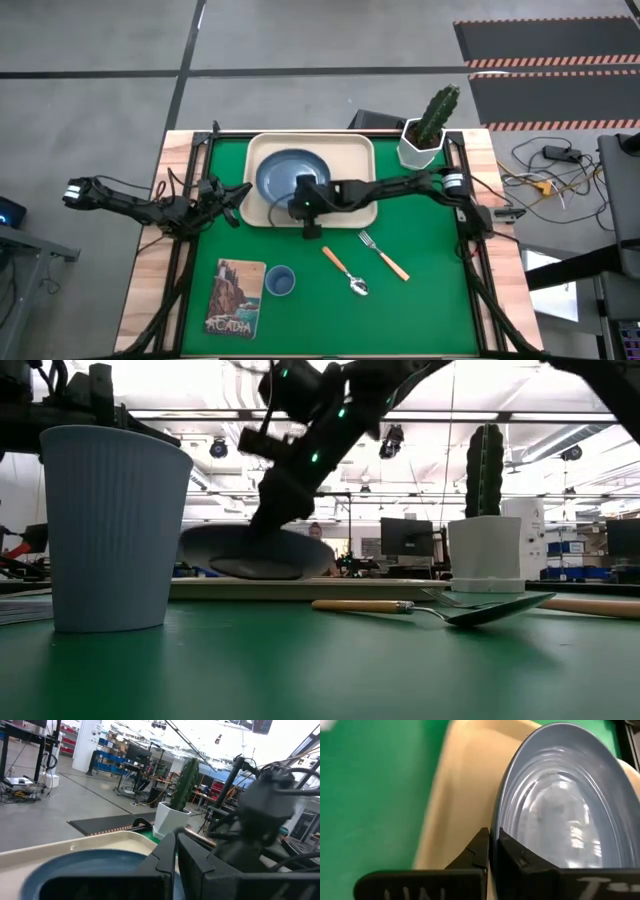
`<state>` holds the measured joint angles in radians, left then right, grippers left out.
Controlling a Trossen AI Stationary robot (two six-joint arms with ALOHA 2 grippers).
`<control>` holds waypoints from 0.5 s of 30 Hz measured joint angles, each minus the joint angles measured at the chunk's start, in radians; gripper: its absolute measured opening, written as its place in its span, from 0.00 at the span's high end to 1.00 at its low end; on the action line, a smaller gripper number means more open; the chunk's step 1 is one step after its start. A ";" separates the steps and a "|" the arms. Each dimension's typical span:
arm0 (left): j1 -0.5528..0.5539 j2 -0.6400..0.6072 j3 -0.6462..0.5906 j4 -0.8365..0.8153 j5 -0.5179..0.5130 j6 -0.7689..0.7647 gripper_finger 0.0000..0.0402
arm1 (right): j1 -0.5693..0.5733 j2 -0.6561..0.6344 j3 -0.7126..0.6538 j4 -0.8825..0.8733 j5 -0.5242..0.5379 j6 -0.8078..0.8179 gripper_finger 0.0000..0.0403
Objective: Pick and place plate/cup/fork/spoon on tray
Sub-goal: Put the blue plate on the white tray
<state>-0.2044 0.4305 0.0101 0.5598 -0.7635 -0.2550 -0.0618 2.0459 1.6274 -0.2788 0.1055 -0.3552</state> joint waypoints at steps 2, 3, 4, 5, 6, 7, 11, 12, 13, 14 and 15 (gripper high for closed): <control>0.000 0.000 0.000 0.000 0.000 0.000 1.00 | -0.015 0.027 0.021 0.001 -0.001 -0.004 0.98; 0.000 0.000 0.000 0.000 0.000 0.000 1.00 | -0.021 0.038 0.029 0.001 -0.008 -0.003 0.98; 0.000 0.001 0.000 0.000 0.000 0.000 1.00 | -0.026 0.048 0.036 -0.001 -0.021 -0.004 0.98; 0.000 0.001 0.000 -0.001 0.000 0.001 1.00 | -0.031 0.058 0.043 0.001 -0.034 -0.005 0.98; 0.000 0.001 0.000 -0.001 0.000 0.003 1.00 | -0.033 0.069 0.050 0.000 -0.044 -0.005 0.98; 0.000 0.001 0.000 0.000 0.000 0.004 1.00 | -0.036 0.079 0.059 0.000 -0.050 -0.005 0.98; 0.000 0.001 0.000 0.000 0.000 0.004 1.00 | -0.043 0.111 0.082 0.001 -0.053 0.002 0.98; 0.000 0.001 0.000 0.000 0.000 0.005 1.00 | -0.044 0.116 0.087 0.001 -0.053 0.007 0.98; 0.000 0.001 0.000 -0.001 0.000 0.005 1.00 | -0.047 0.117 0.087 0.001 -0.055 0.014 0.98; 0.000 0.001 0.000 0.000 0.000 0.005 1.00 | -0.048 0.117 0.087 -0.001 -0.061 0.016 0.97; 0.000 0.001 0.000 -0.001 0.000 0.006 1.00 | -0.050 0.117 0.087 0.000 -0.065 0.016 0.96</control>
<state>-0.2043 0.4316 0.0101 0.5592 -0.7635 -0.2494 -0.1118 2.1632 1.7142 -0.2790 0.0402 -0.3393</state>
